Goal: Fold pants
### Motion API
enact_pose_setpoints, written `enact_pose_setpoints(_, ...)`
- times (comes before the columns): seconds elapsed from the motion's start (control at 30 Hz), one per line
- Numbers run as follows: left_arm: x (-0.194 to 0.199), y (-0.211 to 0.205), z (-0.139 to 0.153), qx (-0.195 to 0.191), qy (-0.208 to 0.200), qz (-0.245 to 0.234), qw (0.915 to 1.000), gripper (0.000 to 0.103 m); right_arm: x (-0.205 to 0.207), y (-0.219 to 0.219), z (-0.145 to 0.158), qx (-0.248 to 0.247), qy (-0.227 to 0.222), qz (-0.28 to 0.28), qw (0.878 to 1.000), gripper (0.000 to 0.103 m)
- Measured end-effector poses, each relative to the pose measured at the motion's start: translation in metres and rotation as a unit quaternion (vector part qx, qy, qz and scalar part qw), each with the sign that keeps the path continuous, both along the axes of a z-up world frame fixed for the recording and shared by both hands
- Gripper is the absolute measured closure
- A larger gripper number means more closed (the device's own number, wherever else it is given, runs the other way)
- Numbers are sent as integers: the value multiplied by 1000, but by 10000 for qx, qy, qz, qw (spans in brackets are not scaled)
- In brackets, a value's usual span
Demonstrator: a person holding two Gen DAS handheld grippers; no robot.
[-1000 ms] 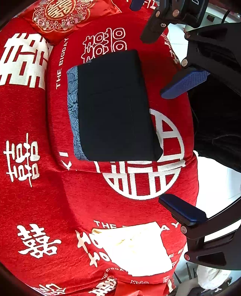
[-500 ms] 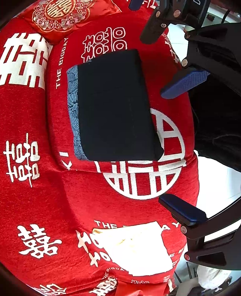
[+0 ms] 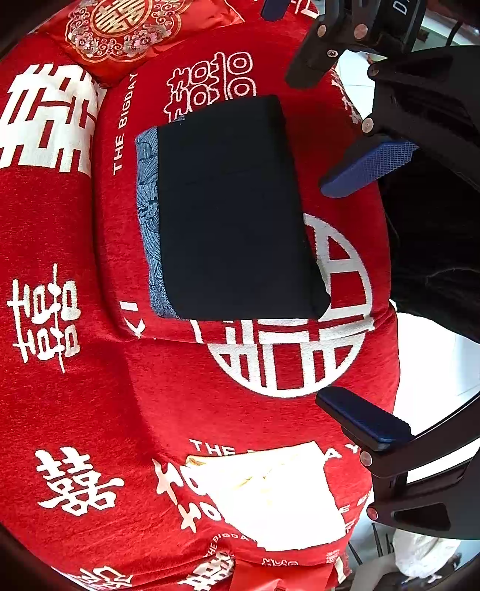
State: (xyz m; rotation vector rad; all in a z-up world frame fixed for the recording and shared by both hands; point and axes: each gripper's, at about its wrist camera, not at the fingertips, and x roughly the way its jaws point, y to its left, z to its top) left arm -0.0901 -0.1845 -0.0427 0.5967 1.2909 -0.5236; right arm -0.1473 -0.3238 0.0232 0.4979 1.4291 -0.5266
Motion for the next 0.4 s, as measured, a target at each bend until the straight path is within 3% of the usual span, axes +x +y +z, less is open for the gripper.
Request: enact_pose_setpoints(0.4,4,0,0,-225,-68,-50,9997,0,4,-3,-2,-52,29,-44,10000,0)
